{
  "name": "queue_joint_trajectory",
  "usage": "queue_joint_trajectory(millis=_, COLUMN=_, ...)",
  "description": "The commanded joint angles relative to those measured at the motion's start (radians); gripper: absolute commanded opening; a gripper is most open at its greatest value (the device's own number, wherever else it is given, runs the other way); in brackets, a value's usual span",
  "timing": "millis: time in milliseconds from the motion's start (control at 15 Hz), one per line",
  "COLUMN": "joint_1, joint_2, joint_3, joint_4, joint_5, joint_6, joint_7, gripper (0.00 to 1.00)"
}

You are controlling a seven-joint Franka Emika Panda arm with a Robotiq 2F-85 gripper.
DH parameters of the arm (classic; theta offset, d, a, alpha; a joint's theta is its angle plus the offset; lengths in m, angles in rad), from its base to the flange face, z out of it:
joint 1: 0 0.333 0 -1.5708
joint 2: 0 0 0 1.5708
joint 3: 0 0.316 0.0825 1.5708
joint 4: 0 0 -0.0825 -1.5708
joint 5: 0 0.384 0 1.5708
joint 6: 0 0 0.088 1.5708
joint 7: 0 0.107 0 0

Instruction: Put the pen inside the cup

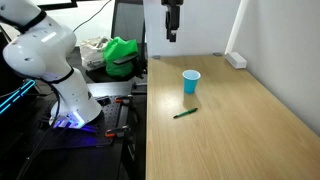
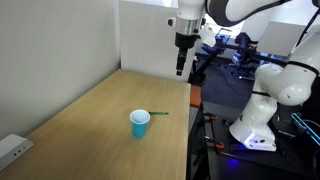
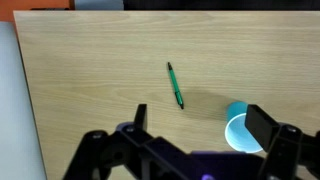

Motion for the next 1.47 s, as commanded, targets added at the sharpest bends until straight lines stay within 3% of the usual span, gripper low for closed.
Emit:
queue_joint_trajectory(millis=0, joint_1=0.019, joint_2=0.002, joint_3=-0.017, joint_4=0.002, joint_5=-0.006, joint_6=-0.003, joint_7=0.006, gripper=1.00)
queue_joint_trajectory(millis=533, joint_1=0.013, joint_2=-0.004, joint_3=-0.018, joint_4=-0.008, joint_5=-0.026, joint_6=0.035, joint_7=0.023, gripper=1.00)
queue_joint_trajectory(millis=1400, joint_1=-0.014, joint_2=0.099, joint_3=-0.131, joint_4=-0.091, joint_5=-0.084, joint_6=0.415, joint_7=-0.114, gripper=1.00)
